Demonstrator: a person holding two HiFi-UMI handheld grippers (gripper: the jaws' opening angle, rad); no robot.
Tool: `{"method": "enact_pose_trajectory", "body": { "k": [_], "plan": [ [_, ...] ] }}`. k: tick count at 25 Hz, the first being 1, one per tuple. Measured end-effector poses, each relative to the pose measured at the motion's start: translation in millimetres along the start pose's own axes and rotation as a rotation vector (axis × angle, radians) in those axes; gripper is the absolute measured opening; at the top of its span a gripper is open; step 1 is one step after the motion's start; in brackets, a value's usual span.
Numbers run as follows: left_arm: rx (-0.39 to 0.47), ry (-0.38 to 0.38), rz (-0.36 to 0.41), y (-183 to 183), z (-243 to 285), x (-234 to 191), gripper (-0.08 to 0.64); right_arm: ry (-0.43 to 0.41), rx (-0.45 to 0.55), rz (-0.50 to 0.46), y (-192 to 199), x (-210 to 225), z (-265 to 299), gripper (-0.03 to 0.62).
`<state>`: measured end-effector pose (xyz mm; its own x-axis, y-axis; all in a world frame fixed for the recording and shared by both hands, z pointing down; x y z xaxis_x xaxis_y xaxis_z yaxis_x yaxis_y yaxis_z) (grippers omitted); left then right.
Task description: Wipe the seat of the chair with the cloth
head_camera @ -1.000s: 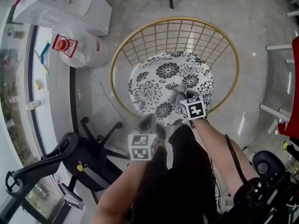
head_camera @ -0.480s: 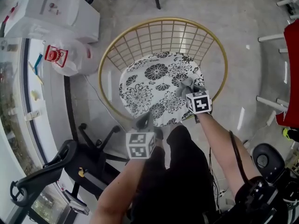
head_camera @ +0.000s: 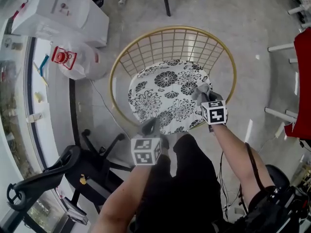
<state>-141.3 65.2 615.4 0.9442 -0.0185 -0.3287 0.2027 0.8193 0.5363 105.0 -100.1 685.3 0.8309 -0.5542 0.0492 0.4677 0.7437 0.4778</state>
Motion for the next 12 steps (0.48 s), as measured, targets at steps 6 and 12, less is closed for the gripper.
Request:
{"method": "enact_pose_trajectory", "body": {
  "k": [6,12],
  "plan": [
    [0.043,-0.068,-0.058,-2.1,-22.1,-25.1,0.008,-0.174,0.034,-0.142,-21.0,-80.3,6.4,0.028],
    [0.044,-0.151,-0.111,15.8,-49.1,-52.7,0.008,-0.431,0.062,-0.207,-41.8,-188.0,25.5,0.028]
  ]
}}
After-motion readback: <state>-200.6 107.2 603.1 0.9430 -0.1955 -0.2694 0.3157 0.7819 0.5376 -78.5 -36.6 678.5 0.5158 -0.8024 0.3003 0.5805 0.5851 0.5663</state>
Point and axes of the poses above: the fingertips, and each gripper's own axes: z forward along the fingers, x to its right, y out of its underside, the point moved 9 cm from there along -z, backward along the fingers, and after that the axes turned 1 degree about x, right-handed, at the moved point
